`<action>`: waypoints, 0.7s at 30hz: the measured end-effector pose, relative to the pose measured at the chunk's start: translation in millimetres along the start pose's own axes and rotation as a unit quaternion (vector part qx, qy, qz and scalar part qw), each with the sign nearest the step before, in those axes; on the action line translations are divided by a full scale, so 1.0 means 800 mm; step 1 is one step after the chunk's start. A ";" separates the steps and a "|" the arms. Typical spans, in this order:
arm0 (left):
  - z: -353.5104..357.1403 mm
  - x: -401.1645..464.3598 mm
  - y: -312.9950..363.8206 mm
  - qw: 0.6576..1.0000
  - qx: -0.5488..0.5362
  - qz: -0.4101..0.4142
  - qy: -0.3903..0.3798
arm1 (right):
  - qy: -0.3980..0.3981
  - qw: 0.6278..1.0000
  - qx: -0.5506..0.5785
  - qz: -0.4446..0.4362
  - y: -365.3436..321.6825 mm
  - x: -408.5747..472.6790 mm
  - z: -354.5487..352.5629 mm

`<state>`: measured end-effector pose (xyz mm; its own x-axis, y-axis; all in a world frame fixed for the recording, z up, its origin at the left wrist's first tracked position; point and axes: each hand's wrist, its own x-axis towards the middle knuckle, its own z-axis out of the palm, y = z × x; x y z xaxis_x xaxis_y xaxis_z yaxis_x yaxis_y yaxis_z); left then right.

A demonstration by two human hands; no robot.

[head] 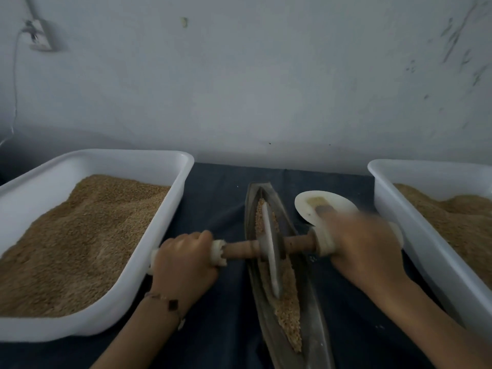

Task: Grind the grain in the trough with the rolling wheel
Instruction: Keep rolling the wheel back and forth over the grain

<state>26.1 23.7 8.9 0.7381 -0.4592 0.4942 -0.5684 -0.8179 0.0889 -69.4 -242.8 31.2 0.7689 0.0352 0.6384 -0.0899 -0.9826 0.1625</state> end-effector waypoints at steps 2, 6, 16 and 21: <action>-0.020 -0.016 0.011 1.000 0.004 0.017 0.004 | -0.001 1.000 0.015 0.002 0.000 -0.022 -0.018; -0.045 -0.045 0.021 0.999 0.008 0.040 0.009 | 0.007 0.999 0.038 -0.012 0.005 -0.045 -0.039; -0.016 0.004 0.011 0.990 0.096 -0.060 -0.088 | -0.086 0.996 0.005 0.018 0.012 0.003 0.016; 0.003 0.069 0.002 0.985 0.116 -0.061 -0.109 | -0.207 0.973 0.029 0.095 0.028 0.042 0.051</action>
<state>67.2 -4.1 34.1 0.8708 -0.3951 0.2925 -0.3903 -0.9174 -0.0772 -19.7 -271.3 26.1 0.9321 -0.2130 0.2929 -0.2289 -0.9732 0.0206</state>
